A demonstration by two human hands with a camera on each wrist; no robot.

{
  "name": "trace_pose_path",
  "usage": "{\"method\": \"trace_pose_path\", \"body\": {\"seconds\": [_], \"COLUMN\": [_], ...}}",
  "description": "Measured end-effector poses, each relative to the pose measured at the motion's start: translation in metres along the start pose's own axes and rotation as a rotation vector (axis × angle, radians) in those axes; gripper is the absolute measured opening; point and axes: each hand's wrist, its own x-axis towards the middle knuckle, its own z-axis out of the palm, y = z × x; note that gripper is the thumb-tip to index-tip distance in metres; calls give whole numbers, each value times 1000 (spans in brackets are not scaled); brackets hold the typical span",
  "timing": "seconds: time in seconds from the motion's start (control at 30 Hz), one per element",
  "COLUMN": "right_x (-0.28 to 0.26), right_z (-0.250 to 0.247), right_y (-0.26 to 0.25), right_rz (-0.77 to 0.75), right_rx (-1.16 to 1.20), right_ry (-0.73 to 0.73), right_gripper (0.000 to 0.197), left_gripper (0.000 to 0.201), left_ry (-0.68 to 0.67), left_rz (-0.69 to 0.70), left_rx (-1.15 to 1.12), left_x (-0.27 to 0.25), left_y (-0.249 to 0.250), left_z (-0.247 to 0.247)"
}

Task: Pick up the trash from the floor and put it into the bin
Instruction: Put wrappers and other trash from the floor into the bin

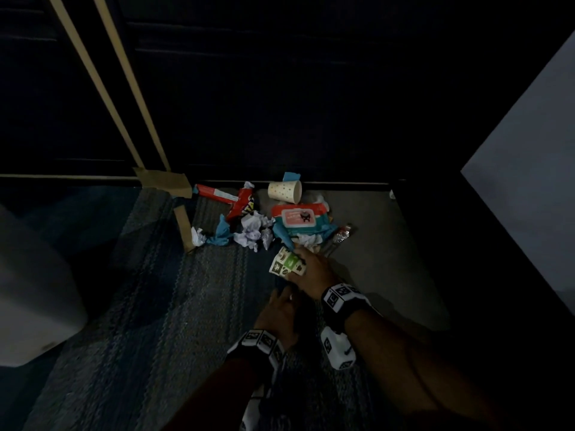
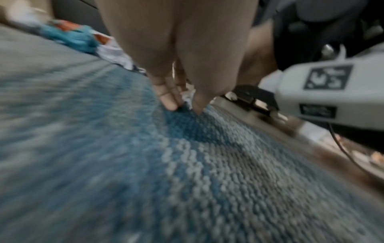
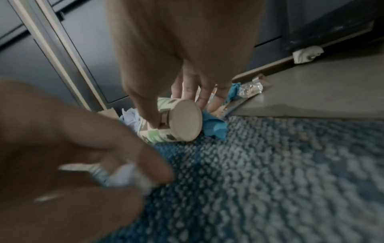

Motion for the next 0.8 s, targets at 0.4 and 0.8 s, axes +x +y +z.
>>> {"method": "trace_pose_path", "body": {"seconds": [0.4, 0.8], "right_x": [-16, -26], "right_z": [3, -84], "right_y": [-13, -249], "right_rz": [-122, -388], "right_rx": [-50, 149], "right_ry": [23, 169], "right_gripper": [53, 52], "left_gripper": [18, 19], "left_ry": [518, 1254], "left_rz": [-135, -72], "left_rx": [-506, -535], "left_x": [-49, -148], "left_y": [-64, -113], "left_z": [-26, -250]}}
